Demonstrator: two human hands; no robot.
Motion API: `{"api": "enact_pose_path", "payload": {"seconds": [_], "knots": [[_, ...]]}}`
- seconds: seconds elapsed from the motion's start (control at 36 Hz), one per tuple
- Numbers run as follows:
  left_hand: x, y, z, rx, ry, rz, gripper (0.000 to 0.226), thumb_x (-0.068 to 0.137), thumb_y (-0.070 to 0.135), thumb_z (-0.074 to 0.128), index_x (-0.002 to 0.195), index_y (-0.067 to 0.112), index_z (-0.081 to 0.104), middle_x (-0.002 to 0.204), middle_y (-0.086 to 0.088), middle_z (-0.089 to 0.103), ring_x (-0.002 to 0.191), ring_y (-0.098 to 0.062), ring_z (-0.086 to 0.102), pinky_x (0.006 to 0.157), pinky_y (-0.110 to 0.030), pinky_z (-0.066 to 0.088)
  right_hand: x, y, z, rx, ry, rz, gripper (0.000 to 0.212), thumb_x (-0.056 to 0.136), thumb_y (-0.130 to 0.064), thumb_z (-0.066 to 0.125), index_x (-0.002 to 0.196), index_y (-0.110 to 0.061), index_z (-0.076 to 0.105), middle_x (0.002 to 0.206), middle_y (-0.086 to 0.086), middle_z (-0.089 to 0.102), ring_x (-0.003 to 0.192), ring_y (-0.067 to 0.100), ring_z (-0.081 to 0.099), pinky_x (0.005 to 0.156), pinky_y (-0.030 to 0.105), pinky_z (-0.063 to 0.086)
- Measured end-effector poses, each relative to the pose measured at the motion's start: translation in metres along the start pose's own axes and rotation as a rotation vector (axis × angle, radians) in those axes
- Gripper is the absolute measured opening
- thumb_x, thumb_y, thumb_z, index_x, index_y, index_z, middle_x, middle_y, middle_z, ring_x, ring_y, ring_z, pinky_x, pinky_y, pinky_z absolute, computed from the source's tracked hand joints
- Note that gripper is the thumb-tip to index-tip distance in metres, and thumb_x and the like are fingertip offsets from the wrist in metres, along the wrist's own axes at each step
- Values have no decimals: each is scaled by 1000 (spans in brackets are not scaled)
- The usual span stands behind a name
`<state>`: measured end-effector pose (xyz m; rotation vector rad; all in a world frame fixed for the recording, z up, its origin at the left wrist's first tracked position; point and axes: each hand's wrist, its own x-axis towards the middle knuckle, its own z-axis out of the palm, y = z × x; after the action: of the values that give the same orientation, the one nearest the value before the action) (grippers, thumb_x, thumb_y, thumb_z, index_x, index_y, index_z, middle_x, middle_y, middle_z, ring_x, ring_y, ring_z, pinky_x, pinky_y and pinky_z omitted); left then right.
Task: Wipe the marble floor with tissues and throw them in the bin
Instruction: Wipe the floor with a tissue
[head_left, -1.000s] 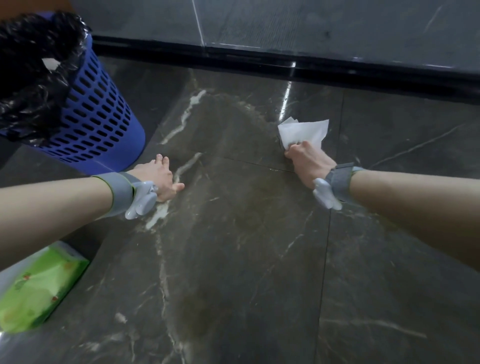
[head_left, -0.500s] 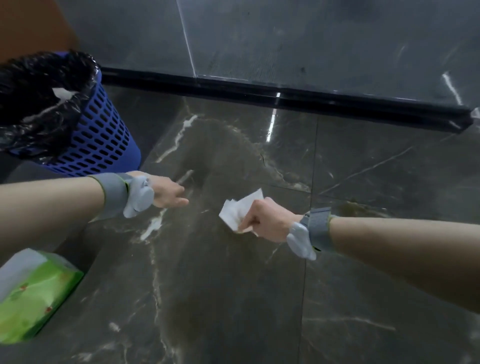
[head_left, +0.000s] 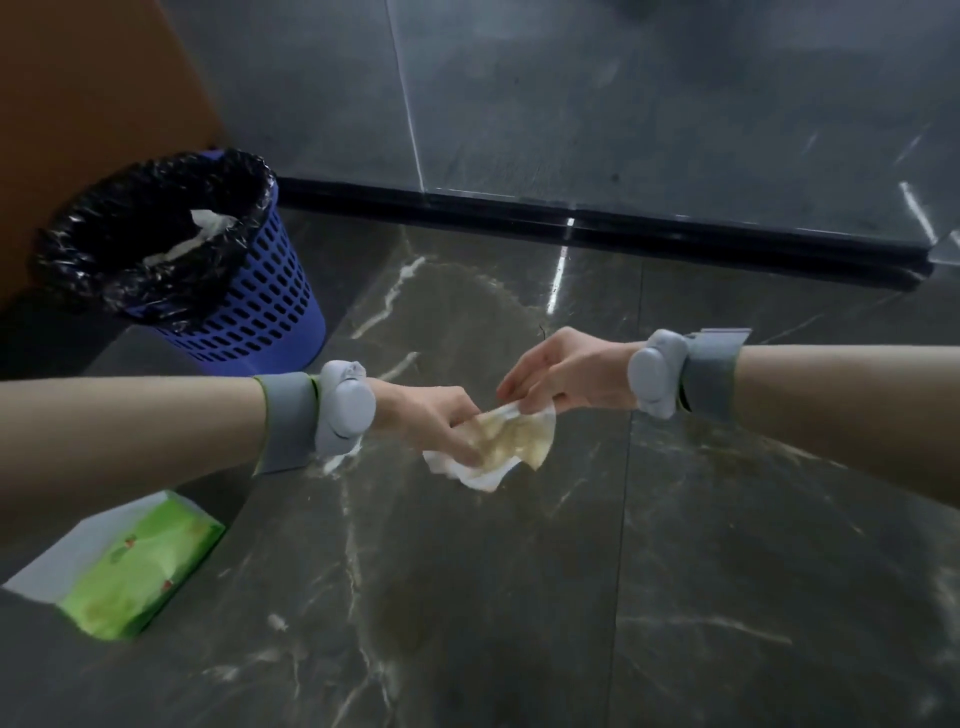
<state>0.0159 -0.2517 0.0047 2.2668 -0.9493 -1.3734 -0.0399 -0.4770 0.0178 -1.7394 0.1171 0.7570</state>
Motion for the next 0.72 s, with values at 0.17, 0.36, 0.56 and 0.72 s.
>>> {"api": "enact_pose_path", "payload": {"seconds": [0.17, 0.36, 0.56, 0.72], "knots": [[-12, -5, -1, -263, 123, -112, 24, 103, 15, 59, 120, 4, 71, 115, -23, 73, 100, -34, 73, 95, -55, 56, -10, -11, 8, -114, 149, 51, 23, 88, -5, 77, 111, -6, 77, 109, 13, 77, 99, 21, 77, 93, 32, 61], [-10, -4, -3, -797, 115, -210, 35, 100, 8, 59, 134, -3, 63, 122, -16, 73, 111, -30, 70, 95, -34, 59, -12, 2, 28, -73, 251, 46, 15, 86, 3, 76, 100, -1, 78, 96, 17, 79, 87, 25, 79, 90, 35, 62], [4, 4, -4, -1153, 140, -213, 51, 94, 26, 72, 135, -2, 59, 131, -19, 70, 132, -27, 61, 112, -39, 50, 0, 12, 47, -22, 267, -57, 12, 85, -15, 81, 94, -7, 82, 89, 10, 80, 88, 19, 79, 91, 35, 62], [11, -3, 3, -931, 365, -169, 30, 103, -5, 48, 129, -7, 63, 125, -19, 71, 101, -22, 74, 79, -31, 61, 7, 12, 39, -211, 519, -79, 15, 81, -25, 77, 95, -29, 81, 90, -13, 77, 91, 7, 73, 72, 19, 56]]}}
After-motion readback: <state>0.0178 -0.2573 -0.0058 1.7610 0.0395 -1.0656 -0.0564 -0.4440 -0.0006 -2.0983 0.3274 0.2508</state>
